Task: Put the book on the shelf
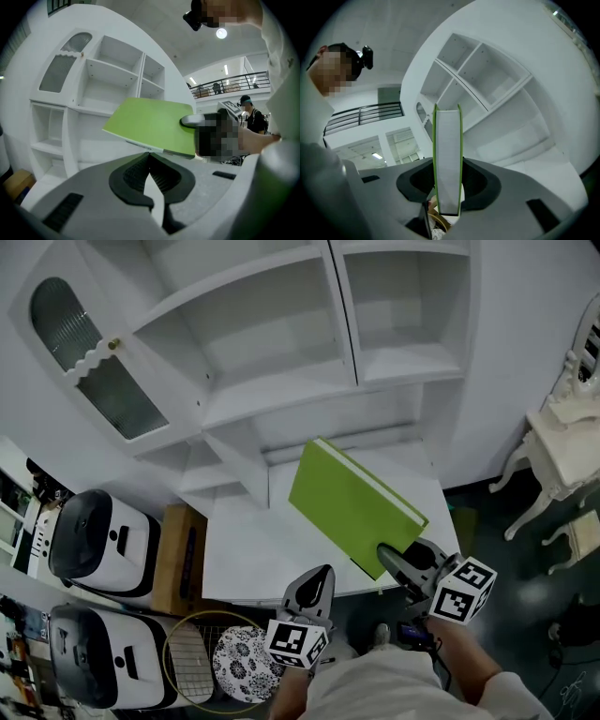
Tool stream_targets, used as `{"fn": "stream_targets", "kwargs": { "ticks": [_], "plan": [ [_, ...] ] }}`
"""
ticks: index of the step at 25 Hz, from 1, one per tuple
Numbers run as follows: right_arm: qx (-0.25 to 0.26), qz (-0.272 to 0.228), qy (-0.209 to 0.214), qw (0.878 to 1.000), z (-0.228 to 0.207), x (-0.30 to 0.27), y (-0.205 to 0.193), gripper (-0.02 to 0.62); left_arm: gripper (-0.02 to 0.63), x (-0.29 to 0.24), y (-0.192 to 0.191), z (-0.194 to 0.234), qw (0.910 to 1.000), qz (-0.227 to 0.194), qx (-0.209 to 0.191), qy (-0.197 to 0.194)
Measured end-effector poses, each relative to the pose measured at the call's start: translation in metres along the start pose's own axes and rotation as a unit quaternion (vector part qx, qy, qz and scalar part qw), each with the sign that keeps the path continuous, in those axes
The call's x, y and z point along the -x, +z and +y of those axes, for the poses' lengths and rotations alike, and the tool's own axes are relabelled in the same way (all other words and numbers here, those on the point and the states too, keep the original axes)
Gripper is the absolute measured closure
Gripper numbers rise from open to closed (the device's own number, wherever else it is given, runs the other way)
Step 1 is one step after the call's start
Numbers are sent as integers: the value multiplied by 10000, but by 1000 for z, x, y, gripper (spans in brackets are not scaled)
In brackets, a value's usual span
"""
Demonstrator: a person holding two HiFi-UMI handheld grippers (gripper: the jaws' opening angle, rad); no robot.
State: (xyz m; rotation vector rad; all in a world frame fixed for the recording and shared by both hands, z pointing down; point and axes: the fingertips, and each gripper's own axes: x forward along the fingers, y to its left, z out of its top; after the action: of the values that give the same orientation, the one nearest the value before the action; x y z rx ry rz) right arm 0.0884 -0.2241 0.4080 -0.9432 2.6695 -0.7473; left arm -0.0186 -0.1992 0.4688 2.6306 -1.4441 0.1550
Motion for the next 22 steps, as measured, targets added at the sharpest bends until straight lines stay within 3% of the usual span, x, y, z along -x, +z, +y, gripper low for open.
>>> {"fn": "stream_targets", "kwargs": {
  "ticks": [7,12,18,22],
  "plan": [
    [1386,56,63,9903,18,-25,27,451,603,-1,14,22,9999,-63,-69,66],
    [2227,-76,-215,9746,31,-38,41,451,603,-1,16,33,9998,-84,-105,-115],
    [3330,-25,-520,9415,49,-57,55,451,603,0,25,49,9992,-181,-186,-317],
    [4210,55,-693,9044,65,-71,66,451,603,5,28,61,9987,-178,-242,-407]
  ]
}}
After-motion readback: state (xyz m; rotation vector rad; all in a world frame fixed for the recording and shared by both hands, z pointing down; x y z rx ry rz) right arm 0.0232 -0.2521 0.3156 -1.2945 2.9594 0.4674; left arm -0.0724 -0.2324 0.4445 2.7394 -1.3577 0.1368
